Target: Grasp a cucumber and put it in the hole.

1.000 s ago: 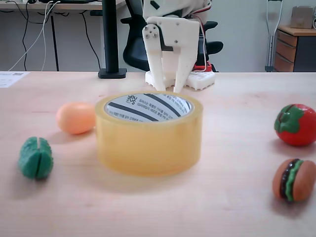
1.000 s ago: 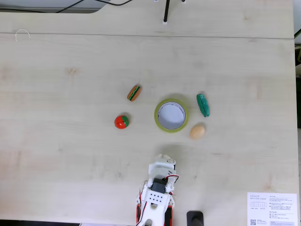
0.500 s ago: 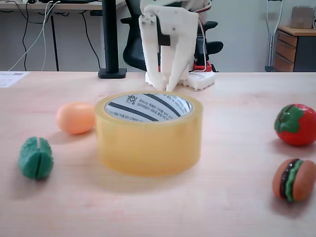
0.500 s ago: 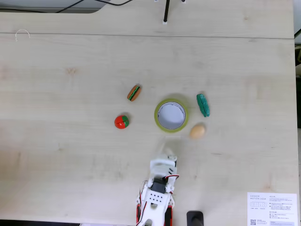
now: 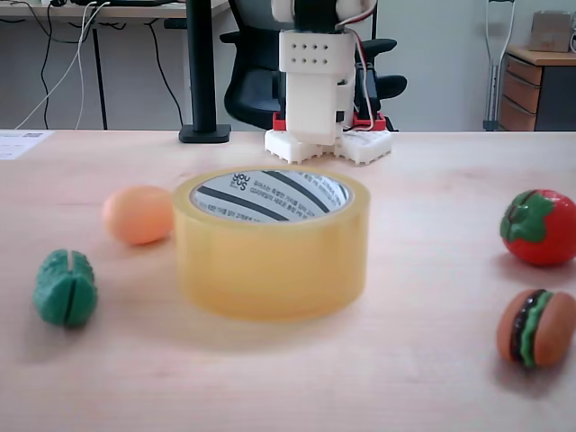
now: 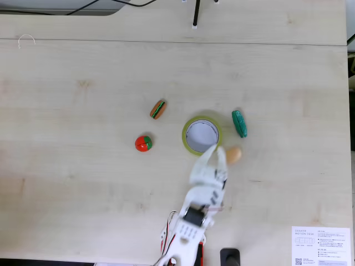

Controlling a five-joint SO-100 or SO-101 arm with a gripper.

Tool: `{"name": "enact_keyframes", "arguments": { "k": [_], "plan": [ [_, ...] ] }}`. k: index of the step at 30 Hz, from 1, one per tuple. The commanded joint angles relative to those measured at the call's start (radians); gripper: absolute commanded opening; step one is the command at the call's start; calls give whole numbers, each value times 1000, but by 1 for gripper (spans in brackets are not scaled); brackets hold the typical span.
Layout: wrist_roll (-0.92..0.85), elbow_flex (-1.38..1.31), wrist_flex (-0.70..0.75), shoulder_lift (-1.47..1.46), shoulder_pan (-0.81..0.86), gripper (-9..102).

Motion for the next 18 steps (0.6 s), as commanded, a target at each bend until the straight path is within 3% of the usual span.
{"name": "enact_keyframes", "arguments": {
  "k": [1, 7, 12, 18],
  "plan": [
    [-175, -233, -12, -184, 17, 0],
    [-275, -241, -11, -293, 17, 0],
    [-471, -236, -12, -359, 35, 0],
    [-472, -232, -12, -466, 35, 3]
  ]
}}
